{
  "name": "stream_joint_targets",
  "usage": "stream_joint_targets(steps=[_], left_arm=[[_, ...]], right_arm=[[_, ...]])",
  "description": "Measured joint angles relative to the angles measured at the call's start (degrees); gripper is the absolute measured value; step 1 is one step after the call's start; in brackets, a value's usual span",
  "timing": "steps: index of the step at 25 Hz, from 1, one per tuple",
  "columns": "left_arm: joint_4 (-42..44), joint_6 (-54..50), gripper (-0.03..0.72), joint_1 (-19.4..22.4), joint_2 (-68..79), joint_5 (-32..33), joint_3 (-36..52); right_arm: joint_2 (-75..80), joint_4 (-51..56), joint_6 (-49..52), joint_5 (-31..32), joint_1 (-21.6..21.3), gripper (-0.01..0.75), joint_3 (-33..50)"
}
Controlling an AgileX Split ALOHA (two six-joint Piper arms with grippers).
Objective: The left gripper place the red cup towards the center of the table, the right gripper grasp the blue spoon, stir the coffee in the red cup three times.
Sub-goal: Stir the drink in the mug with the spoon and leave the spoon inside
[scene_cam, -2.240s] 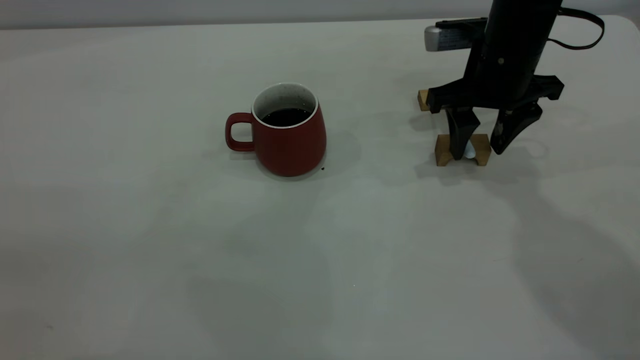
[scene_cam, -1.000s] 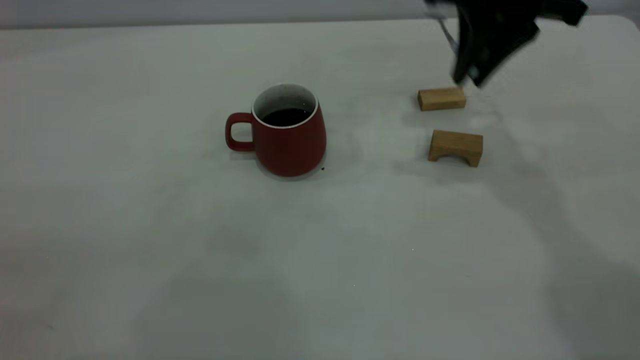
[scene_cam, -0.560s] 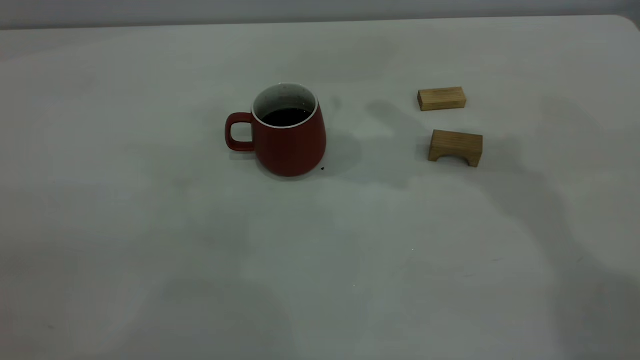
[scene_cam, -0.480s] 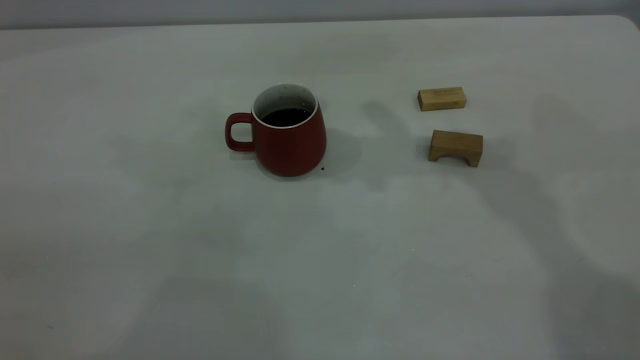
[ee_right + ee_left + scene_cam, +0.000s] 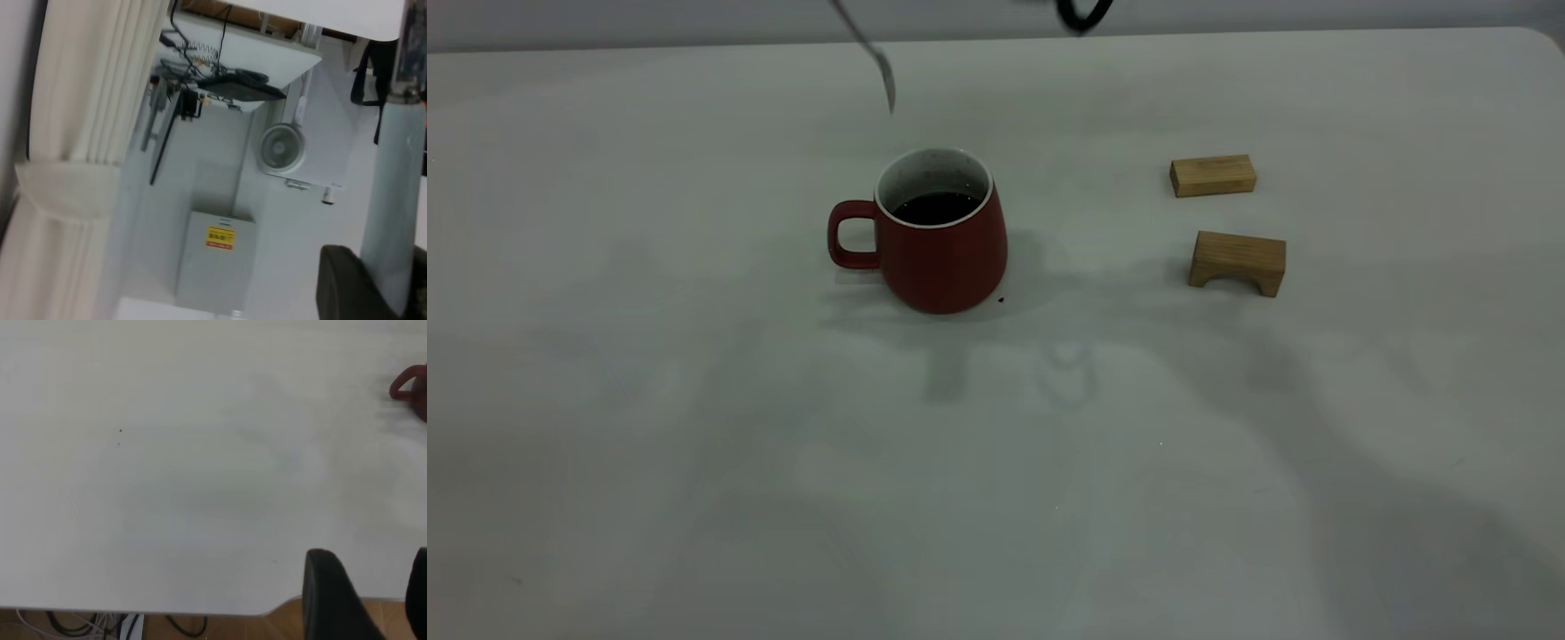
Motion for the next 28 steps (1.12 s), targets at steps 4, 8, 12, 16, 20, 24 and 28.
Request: stream_joint_targets(steps=[4, 8, 12, 16, 20, 24, 28], left_arm=[[0.00, 0.00, 0.353, 0.00, 0.00, 0.00, 0.00], [0.00, 0.00, 0.353, 0.00, 0.00, 0.00, 0.00], [0.00, 0.00, 0.353, 0.00, 0.00, 0.00, 0.00], [0.00, 0.00, 0.353, 0.00, 0.00, 0.00, 0.00], [0.00, 0.00, 0.353, 0.00, 0.00, 0.00, 0.00], [0.00, 0.00, 0.353, 0.00, 0.00, 0.00, 0.00], [0.00, 0.00, 0.353, 0.00, 0.00, 0.00, 0.00]], right_arm=[[4.49, 2.72, 0.60, -0.85, 0.00, 0.152, 0.00], [8.94, 5.92, -1.48, -1.50, 0.00, 0.152, -0.23], [13.28, 6.21, -3.77, -1.87, -0.05, 0.152, -3.59], [17.11, 6.29, -4.09, -0.77, -0.05, 0.152, -8.53], [18.33, 4.03, -4.15, -1.63, -1.38, 0.152, -10.28], [18.33, -0.96, -0.87, -1.35, -4.90, 0.152, -10.29], [18.68, -4.15, 7.82, 2.50, -6.63, 0.152, -10.17]])
